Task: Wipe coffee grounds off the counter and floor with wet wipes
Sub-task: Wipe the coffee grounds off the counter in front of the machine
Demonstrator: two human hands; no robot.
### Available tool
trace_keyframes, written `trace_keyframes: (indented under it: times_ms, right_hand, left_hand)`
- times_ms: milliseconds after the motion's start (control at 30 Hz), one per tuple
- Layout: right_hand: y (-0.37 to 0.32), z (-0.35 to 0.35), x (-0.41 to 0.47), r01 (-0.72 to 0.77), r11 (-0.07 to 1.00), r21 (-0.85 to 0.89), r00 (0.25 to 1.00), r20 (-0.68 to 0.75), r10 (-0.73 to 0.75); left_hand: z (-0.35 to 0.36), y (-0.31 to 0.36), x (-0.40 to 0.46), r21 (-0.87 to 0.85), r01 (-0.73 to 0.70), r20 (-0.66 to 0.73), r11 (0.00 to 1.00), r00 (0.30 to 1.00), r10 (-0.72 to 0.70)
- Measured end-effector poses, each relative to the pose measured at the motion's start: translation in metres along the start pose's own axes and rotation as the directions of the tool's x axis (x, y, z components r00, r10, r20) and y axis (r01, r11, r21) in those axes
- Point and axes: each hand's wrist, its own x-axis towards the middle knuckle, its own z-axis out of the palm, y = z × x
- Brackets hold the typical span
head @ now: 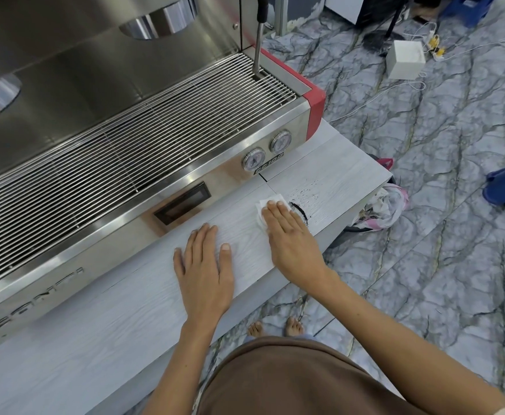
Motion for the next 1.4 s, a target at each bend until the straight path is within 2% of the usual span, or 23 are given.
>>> trace_keyframes:
  times_ms: [400,533,900,1067,1400]
  right_hand:
    - [0.027,-0.025,0.013,0.009,0.999,0.039,1.0,0.003,-0.009]
    - [0.008,-0.022,0.001,0.09,0.994,0.065,0.995,-0.044,-0.088]
    - [-0.032,0.009,-0.015,0.187,0.982,0.021,0.979,0.076,-0.188]
    - [-0.035,0.014,0.002,0.161,0.987,-0.01,0.982,0.103,-0.159]
    - [-0.017,0.008,0.025,-0.032,0.999,-0.005,0.999,0.026,0.032]
  left_hand:
    - [-0.002,0.001,-0.001,-0.001,0.006,0.014,1.0,1.0,-0.006]
    - [-0.003,0.002,-0.001,-0.005,0.01,0.012,1.0,1.0,-0.01]
    - [-0.005,0.004,-0.001,0.003,-0.002,0.019,1.0,1.0,0.002]
    - [-0.005,0.003,-0.001,0.012,-0.006,0.029,1.0,1.0,0.006]
    - [-0.005,0.002,0.0,0.03,-0.009,0.038,1.0,0.999,0.008]
